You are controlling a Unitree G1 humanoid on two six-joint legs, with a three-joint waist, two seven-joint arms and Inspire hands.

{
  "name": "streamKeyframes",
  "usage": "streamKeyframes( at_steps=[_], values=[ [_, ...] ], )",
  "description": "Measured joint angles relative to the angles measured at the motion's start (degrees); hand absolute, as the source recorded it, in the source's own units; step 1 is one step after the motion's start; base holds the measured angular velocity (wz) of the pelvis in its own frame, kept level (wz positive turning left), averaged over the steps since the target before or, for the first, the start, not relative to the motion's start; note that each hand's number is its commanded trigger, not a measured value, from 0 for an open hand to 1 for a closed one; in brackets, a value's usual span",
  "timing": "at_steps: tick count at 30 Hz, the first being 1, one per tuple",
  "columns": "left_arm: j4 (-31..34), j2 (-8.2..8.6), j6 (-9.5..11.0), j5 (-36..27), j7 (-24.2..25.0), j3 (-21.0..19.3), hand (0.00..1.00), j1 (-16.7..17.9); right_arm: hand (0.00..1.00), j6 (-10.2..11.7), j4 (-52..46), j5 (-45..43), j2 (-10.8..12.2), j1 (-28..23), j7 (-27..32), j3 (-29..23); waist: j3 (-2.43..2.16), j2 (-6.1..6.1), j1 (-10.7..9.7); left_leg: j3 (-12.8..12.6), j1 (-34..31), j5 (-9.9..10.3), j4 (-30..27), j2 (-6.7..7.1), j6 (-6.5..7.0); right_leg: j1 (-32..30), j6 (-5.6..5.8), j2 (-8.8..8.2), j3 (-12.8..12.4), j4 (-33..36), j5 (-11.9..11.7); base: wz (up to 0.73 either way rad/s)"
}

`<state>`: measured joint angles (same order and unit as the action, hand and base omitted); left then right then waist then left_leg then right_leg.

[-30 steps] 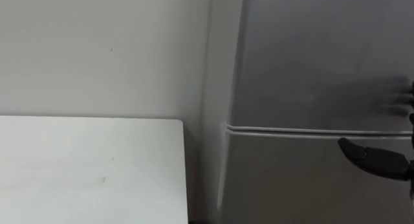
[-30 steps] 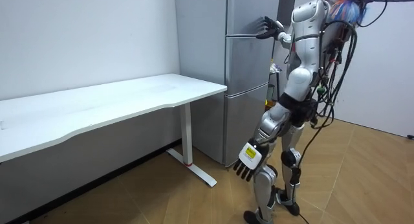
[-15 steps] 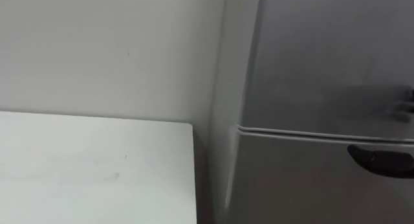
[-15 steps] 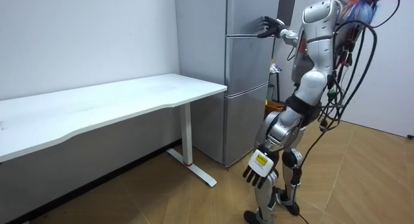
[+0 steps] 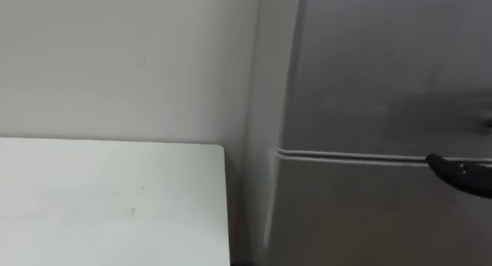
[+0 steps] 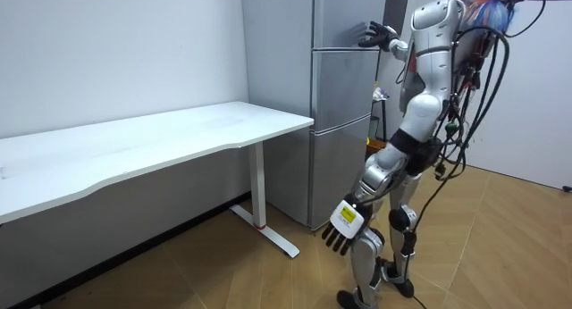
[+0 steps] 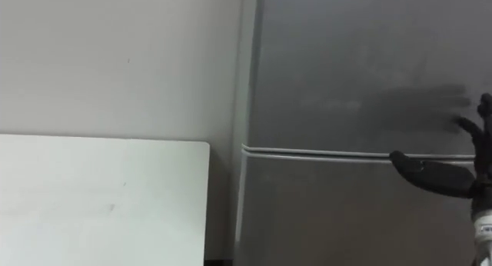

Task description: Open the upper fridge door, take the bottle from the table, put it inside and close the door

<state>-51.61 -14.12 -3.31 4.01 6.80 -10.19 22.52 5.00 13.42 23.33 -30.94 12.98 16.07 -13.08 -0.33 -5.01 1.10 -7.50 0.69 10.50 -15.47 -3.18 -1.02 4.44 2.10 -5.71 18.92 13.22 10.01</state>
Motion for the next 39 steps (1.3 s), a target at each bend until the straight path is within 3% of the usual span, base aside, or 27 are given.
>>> streamKeyframes(
  at_steps=[2, 5, 7, 13, 21, 22, 31, 39],
  values=[
    [0.0, 0.17, 1.0, -0.3, -0.2, -1.2, 0.00, 0.8, 0.00, 0.0, 0.0, 2.6, 0.0, -1.0, 0.1, -2.8, -0.16, -0.38, -0.8, 0.0, 0.3, 0.0, 0.8, 0.20, 0.01, 0.2, -0.06, -0.07, 0.1, -0.3, 0.0, 0.00],
    [0.0, 0.15, 1.3, -2.3, -0.4, -2.2, 0.00, 1.7, 0.00, 0.0, -0.1, 4.7, -0.4, -1.2, 0.6, -5.5, -0.06, -0.28, -1.8, -0.4, 1.3, 0.0, 1.9, 0.38, -0.04, 0.7, 0.11, -0.09, 0.0, -0.5, 0.1, -0.03],
    [0.0, 0.19, 1.3, -2.3, -0.5, -2.9, 0.00, 1.8, 0.00, 0.0, -0.1, 6.0, -0.5, -1.5, 0.6, -6.7, 0.31, -0.23, -2.5, -0.3, 2.0, 0.1, 2.1, 0.40, -0.15, 1.3, 0.19, -0.09, 0.0, -0.6, 0.2, -0.02],
    [1.0, 0.30, 2.0, -3.7, -1.7, -3.3, 0.00, 1.7, 0.00, -0.1, -0.8, 7.7, -0.5, -6.6, 0.3, -10.4, 0.37, -0.25, -4.0, -0.7, 2.5, 0.9, 2.7, 0.45, -0.19, 1.4, 0.57, -0.14, -0.1, -0.6, 0.4, -0.03],
    [0.9, 0.74, 2.8, -4.5, -1.8, -3.5, 0.00, 1.6, 0.00, -0.1, -0.9, 7.7, -0.5, -7.9, 2.7, -14.4, 0.23, -0.02, -4.6, -2.5, 4.0, 1.1, 3.8, 0.51, -0.15, 1.7, 0.69, -0.16, -1.5, -0.6, 0.5, -0.12],
    [0.9, 0.93, 3.1, -4.5, -1.8, -3.6, 0.00, 1.6, 0.00, 0.0, -0.9, 7.8, -0.6, -8.4, 3.0, -15.3, 0.38, -0.25, -4.6, -2.5, 4.0, 1.1, 3.9, 0.50, -0.15, 1.6, 0.70, -0.13, -1.6, -0.6, 0.5, 0.00],
    [0.9, 1.93, 3.7, -4.5, -1.8, -4.4, 0.00, 2.1, 0.00, 1.2, -0.9, 10.1, -0.7, -12.5, 7.8, -16.1, 0.11, 0.66, -4.7, -3.0, 4.1, 1.1, 3.8, 0.46, -0.15, 1.2, 0.72, -0.09, -2.2, -0.7, 0.5, -0.02],
    [0.9, 1.92, 3.7, -4.5, -2.9, -5.4, 0.00, 1.6, 0.00, 1.2, -0.9, 10.1, -0.7, -16.1, 11.9, -17.6, 0.26, 0.92, -4.9, -3.6, 4.4, 1.1, 3.7, 0.49, -0.13, 0.9, 0.78, -0.09, -3.0, -0.6, 0.7, -0.04]
  ],
)
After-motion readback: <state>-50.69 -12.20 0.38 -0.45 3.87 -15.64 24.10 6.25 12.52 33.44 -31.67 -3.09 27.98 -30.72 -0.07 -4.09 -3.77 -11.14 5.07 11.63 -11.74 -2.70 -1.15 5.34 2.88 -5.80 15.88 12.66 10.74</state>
